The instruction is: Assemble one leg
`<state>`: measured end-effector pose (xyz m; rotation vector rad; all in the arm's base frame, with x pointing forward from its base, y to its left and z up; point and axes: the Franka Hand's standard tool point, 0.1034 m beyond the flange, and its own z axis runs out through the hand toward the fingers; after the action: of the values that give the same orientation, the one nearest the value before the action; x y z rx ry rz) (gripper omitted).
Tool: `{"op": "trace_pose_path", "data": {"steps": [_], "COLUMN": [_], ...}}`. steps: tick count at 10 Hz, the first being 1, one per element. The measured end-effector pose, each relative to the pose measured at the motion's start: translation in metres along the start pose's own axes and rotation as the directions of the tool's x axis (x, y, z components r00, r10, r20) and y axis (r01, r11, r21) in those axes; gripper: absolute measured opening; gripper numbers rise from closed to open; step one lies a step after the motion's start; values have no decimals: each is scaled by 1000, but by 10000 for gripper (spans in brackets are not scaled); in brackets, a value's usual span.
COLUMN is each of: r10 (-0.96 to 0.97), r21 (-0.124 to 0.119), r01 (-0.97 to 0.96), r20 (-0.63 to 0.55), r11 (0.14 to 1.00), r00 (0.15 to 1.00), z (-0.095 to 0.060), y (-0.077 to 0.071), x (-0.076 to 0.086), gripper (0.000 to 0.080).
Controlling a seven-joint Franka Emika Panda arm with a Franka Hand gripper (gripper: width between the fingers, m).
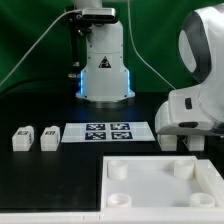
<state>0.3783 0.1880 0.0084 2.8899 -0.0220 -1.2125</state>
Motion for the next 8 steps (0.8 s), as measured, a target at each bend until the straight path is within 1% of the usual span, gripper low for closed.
{"op": "trace_pose_path", "data": {"steps": [1, 2, 3, 4, 5, 8], "r10": [0, 0, 0, 0, -1, -1], "r21": [0, 0, 0, 0, 0, 0], "r01": [0, 0, 0, 0, 1, 1], "r20": [0, 0, 0, 0, 0, 0], "r11": [1000, 1000, 1000, 1000, 1000, 1000], "r00": [1000, 1000, 1000, 1000, 1000, 1000], "z": [0, 0, 0, 0, 0, 0], "y": [0, 0, 0, 0, 0, 0], "x": [0, 0, 0, 0, 0, 0], "gripper": [649, 508, 508, 369, 290, 290]}}
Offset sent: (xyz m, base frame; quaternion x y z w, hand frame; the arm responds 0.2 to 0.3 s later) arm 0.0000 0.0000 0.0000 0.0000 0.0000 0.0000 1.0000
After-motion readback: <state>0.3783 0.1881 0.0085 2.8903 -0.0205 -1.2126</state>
